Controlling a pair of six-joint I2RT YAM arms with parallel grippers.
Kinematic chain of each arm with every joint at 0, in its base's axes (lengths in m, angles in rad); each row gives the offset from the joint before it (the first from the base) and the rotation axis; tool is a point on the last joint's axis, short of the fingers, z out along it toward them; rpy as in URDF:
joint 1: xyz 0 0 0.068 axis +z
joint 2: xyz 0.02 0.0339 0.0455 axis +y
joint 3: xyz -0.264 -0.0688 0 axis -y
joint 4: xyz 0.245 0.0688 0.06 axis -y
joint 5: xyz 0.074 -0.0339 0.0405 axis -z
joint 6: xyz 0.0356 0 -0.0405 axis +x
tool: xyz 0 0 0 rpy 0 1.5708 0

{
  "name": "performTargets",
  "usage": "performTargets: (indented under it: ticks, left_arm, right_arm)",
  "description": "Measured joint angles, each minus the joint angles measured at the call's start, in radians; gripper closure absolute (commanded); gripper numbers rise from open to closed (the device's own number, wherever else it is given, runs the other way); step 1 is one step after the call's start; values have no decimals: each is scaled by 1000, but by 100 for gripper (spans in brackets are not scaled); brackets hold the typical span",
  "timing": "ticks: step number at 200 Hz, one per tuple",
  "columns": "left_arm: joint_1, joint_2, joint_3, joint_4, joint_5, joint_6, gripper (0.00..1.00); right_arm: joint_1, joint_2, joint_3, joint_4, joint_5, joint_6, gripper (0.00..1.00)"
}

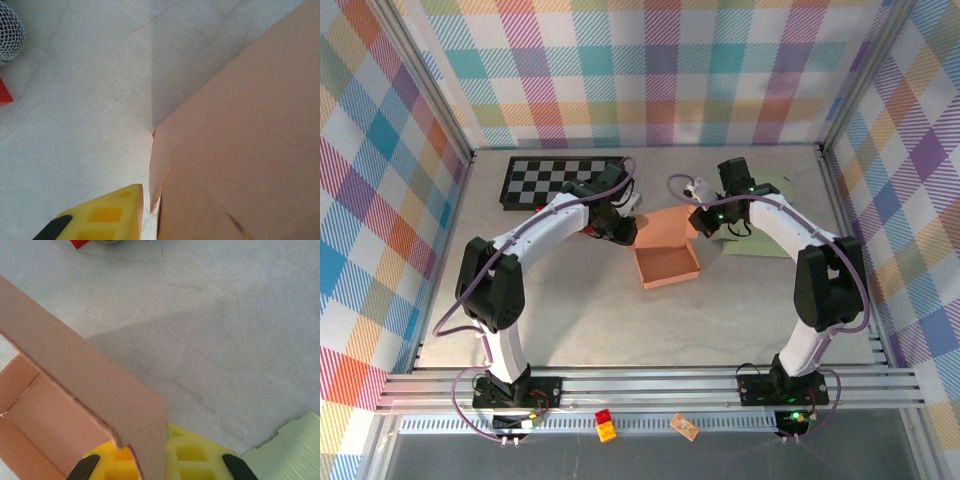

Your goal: Fold the paper box

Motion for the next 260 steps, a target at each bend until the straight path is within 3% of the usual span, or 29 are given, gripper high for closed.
performTargets:
  ticks: [74,125,185,219,260]
  left_arm:
    - [-1,30,19,27,-42,-28,100]
    - [-5,56,64,28,-119,-122,100]
    - [-5,79,90,94,-168,-211,100]
    - [11,97,89,191,-170,-230,99]
    - [50,125,61,321,-116,-237,97]
  right_arm:
    - [7,0,8,-5,17,22,100]
    - [73,0,43,-3,138,168,100]
    - [147,0,68,45,367,512,100]
    - [157,0,30,162,448,648,100]
    - [168,0,-108,391,486,682,100]
